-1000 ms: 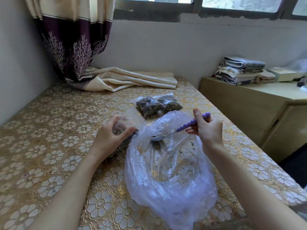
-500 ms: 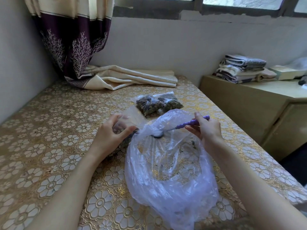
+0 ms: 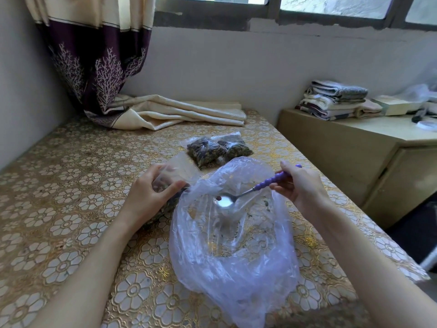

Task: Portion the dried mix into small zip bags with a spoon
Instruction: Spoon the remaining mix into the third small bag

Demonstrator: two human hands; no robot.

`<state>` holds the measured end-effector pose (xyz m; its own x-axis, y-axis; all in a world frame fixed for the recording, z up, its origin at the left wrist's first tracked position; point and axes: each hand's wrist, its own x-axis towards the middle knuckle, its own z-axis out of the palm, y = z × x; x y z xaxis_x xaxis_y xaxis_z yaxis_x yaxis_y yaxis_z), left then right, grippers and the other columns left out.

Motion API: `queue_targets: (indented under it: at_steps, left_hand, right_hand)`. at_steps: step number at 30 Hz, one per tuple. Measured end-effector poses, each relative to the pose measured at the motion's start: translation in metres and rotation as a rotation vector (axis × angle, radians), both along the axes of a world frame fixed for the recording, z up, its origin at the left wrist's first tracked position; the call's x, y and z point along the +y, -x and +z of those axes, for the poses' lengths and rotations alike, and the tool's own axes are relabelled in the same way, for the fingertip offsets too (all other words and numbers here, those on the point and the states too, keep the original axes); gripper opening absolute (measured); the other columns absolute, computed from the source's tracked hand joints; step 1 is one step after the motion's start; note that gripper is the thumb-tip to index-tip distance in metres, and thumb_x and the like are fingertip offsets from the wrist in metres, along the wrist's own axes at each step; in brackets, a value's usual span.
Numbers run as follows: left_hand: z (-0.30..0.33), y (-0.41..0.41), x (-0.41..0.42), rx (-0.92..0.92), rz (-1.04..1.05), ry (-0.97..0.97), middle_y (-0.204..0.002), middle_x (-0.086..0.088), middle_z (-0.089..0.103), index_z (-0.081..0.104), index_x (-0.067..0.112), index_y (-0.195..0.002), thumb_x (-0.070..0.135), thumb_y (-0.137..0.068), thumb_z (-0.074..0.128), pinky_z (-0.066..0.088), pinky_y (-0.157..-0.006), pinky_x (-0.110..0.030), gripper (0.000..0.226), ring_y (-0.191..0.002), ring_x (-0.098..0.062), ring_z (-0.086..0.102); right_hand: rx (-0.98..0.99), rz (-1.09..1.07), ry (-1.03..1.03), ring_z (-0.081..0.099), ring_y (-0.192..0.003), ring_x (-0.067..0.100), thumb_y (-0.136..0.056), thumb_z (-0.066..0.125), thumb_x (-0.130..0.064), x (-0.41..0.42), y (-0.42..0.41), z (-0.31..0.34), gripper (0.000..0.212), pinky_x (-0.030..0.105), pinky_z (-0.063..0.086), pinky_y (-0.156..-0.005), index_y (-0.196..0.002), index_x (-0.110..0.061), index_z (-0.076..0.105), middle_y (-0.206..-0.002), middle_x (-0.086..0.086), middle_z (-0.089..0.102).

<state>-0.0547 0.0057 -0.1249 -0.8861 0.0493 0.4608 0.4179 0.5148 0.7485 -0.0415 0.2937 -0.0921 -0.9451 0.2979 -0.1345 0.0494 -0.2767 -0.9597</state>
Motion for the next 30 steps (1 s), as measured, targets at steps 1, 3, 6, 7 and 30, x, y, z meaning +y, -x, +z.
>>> queue_targets:
  at_steps: [1, 3, 6, 7, 30]
  left_hand:
    - [0.0, 0.0, 0.0, 0.003, -0.001, -0.001, -0.098, -0.007, 0.064, 0.055, 0.022, -0.104, 0.047, -0.068, 0.064, 0.042, -0.053, -0.005, 0.044, -0.078, -0.007, 0.06]
    - [0.0, 0.0, 0.001, 0.007, -0.001, -0.002, -0.098, -0.007, 0.064, 0.055, 0.023, -0.104, 0.046, -0.068, 0.064, 0.042, -0.053, -0.005, 0.044, -0.078, -0.008, 0.06]
    - [0.0, 0.0, 0.001, 0.005, -0.002, 0.0, -0.099, -0.007, 0.064, 0.055, 0.022, -0.105, 0.046, -0.069, 0.065, 0.044, -0.053, -0.007, 0.045, -0.078, -0.009, 0.061]
    - [0.0, 0.0, 0.001, 0.004, -0.002, 0.003, -0.098, -0.007, 0.064, 0.055, 0.021, -0.106, 0.046, -0.069, 0.065, 0.044, -0.052, -0.007, 0.046, -0.077, -0.008, 0.061]
    - [0.0, -0.001, 0.0, 0.032, 0.004, 0.007, -0.09, 0.018, 0.058, 0.057, 0.018, -0.11, 0.049, -0.067, 0.064, 0.044, -0.056, -0.004, 0.053, -0.076, 0.01, 0.056]
  right_hand:
    - [0.038, -0.013, 0.005, 0.06, -0.04, 0.014, -0.094, 0.055, -0.018, -0.002, 0.0, 0.005, 0.03, 0.018, 0.049, -0.041, -0.07, -0.001, 0.055, -0.048, 0.006, 0.061]
    - [0.139, -0.033, 0.018, 0.062, -0.042, 0.013, -0.095, 0.054, -0.018, -0.008, -0.001, 0.019, 0.03, 0.017, 0.049, -0.042, -0.069, -0.002, 0.054, -0.047, 0.005, 0.062]
    - [0.32, -0.038, 0.033, 0.065, -0.047, 0.015, -0.096, 0.051, -0.017, -0.025, -0.002, 0.038, 0.029, 0.018, 0.052, -0.047, -0.072, -0.001, 0.053, -0.051, 0.008, 0.065]
    - [0.373, -0.029, 0.015, 0.067, -0.051, 0.018, -0.096, 0.051, -0.017, -0.033, -0.003, 0.042, 0.027, 0.019, 0.052, -0.049, -0.075, -0.001, 0.053, -0.056, 0.012, 0.067]
    - [0.521, -0.013, -0.177, 0.058, -0.053, 0.012, -0.097, 0.047, -0.013, -0.008, -0.006, 0.038, 0.019, 0.021, 0.045, -0.05, -0.083, -0.006, 0.056, -0.061, 0.003, 0.063]
